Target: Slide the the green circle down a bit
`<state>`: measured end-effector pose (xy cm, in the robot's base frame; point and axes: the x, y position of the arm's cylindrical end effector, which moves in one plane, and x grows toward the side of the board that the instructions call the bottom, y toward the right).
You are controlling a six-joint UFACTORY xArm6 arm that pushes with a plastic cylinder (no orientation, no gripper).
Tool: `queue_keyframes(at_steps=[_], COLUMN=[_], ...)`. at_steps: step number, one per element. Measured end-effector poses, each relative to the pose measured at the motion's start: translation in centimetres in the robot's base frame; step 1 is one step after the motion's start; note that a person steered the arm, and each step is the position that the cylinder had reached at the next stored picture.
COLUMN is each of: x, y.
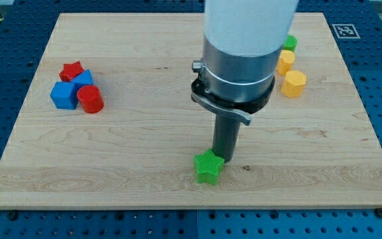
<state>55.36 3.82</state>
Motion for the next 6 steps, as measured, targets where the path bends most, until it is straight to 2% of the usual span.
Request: queue_keyframes(at_steps=[1,2,4,5,6], x=[-1.3,-8.2,-27.0,-33.8,-34.2], y=[-0.2,-0.2,-0.4,4.0,11.6])
